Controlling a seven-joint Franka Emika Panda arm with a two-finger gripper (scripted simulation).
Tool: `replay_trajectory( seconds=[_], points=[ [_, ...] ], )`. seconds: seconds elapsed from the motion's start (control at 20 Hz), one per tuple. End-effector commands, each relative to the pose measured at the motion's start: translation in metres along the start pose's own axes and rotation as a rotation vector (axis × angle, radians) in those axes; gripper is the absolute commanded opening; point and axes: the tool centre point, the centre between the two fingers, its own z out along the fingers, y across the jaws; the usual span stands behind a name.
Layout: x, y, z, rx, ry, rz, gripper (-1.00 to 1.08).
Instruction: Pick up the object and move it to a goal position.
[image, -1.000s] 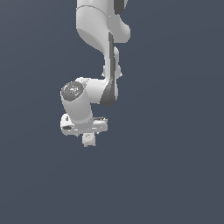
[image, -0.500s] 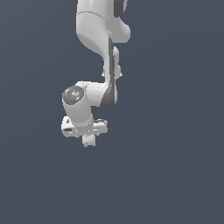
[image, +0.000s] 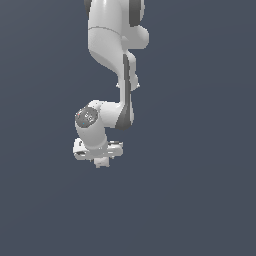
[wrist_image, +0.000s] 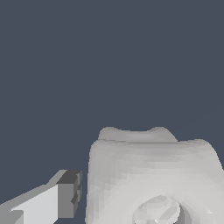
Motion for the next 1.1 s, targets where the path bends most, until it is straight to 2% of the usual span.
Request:
replay_trajectory(
  seconds=[0.0, 0.65, 1.05],
  points=[
    [0.001, 0.0, 0.0, 0.0, 0.002, 0.0, -1.0],
    [0.0, 0.0, -0.002, 0.0, 0.002, 0.0, -1.0],
    [-0.013, -0.004, -0.023, 0.0, 0.002, 0.0, -1.0]
  ],
)
